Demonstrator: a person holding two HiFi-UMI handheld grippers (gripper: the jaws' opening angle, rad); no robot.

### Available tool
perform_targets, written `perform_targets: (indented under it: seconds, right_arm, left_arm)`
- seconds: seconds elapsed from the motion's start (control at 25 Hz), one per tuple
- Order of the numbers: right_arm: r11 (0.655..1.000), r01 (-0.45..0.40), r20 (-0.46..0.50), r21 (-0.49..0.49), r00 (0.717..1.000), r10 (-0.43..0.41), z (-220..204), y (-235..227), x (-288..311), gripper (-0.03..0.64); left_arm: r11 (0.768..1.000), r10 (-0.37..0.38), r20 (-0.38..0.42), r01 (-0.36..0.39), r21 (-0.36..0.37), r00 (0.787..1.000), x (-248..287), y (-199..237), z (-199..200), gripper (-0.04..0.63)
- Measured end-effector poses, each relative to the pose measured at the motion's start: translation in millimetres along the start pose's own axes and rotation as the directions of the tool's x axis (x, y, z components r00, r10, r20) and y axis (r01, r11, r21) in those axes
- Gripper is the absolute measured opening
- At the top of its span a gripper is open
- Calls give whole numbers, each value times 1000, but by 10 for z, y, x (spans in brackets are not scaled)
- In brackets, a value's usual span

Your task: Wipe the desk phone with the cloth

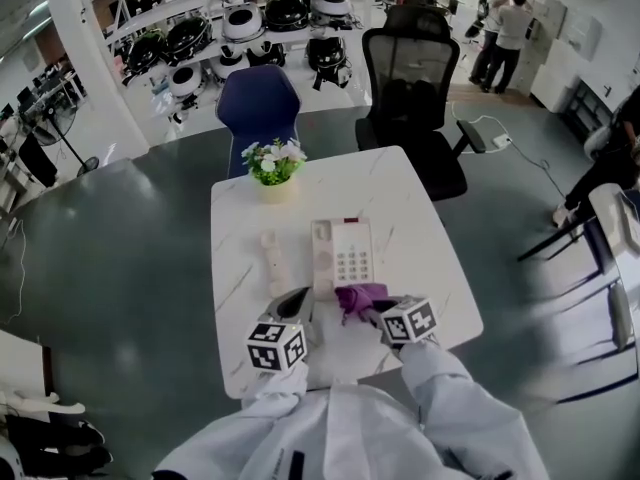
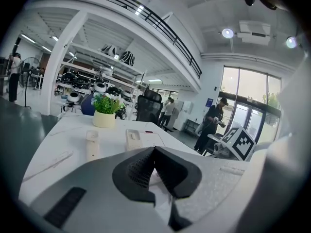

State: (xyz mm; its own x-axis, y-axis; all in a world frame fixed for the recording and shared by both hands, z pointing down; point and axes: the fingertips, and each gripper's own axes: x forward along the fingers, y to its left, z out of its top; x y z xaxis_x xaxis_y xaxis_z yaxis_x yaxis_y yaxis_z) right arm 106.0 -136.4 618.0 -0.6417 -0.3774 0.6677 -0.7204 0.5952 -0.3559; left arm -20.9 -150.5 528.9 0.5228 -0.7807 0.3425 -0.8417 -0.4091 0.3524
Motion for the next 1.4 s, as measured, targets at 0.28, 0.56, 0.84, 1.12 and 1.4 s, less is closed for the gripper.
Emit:
perform_targets:
  seconds: [0.28,0.56,0.84,1.12,1.4]
  right_arm:
    - [995,-70,145,74,988,59,218,81,-205,37]
    - [988,-129,312,82,945,98,486,99,-364,37]
    - [990,-116,488,79,870,63,853,34,-510,37]
    - [996,-34,538,86,843,-18,1224,-150,-422,37]
    - [995,99,527,29,844,-99,1536,-348,-231,37]
  left_arm:
    - [1000,24,28,-24,-3,999,-71,82,95,-2]
    - [999,25,46,-27,33,999,-72,37,199,-2]
    - [998,42,60,-44,39,997,-41,114,269,-2]
    - [998,63,54,-64,19,997,26,202,284,-2]
    - [996,85,40,-85,0,996,123,300,246,-2]
